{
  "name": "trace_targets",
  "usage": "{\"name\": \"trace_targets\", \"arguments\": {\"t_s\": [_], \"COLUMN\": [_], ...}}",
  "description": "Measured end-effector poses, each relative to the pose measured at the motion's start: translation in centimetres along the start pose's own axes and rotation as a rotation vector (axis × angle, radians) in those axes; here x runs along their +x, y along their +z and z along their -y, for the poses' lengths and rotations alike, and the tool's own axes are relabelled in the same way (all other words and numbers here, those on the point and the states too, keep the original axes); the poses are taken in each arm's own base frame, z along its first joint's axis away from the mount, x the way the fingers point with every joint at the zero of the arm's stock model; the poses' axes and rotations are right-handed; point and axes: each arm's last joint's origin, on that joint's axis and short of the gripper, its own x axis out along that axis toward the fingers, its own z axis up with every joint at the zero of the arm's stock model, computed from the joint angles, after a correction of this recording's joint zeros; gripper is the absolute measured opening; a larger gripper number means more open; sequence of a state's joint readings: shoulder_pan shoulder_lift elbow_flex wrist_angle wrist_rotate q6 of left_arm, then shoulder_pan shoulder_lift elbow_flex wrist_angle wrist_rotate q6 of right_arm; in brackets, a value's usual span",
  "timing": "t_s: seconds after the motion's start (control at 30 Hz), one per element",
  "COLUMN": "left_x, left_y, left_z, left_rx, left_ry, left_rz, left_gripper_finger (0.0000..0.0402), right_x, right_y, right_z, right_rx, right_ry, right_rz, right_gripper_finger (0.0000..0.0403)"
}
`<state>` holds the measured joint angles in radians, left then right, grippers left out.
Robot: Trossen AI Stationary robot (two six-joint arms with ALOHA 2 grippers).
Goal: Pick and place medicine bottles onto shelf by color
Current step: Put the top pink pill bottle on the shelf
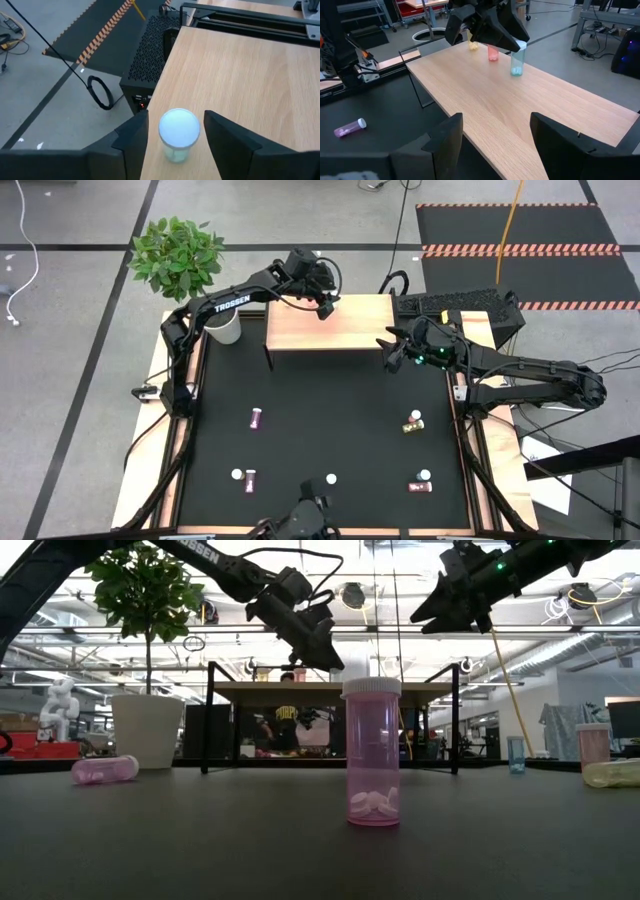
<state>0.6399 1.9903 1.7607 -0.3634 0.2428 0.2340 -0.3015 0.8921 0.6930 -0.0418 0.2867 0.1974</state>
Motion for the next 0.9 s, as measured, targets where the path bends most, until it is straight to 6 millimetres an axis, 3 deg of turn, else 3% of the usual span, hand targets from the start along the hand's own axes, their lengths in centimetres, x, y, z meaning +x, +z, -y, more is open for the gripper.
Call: {"name": "trace_targets", "arguments": {"t_s": [0.57, 0.77, 0.9], "left_x": [-0.4, -4.1, -7.6], "left_y": [0.6, 2.8, 4.7], "left_z": [0.8, 2.2, 3.0], "left_rx": [0.12, 0.17, 0.18], "left_ry": [0.027, 0.058, 0.118], "left_rz": [0.013, 0.053, 0.121], "left_gripper_finger": [0.0203, 0.0203, 0.0203], "right_x": [0.0, 0.0, -1.2], "right_y": [0.0, 0.2, 3.0], "right_z": [0.0, -0.1, -0.7], "right_rx": [-0.003, 0.012, 0.102], "right_ry": [0.0, 0.009, 0.203], "right_rz": [0.0, 0.02, 0.277], "right_gripper_finger": [0.0226, 0.0226, 0.0226]}}
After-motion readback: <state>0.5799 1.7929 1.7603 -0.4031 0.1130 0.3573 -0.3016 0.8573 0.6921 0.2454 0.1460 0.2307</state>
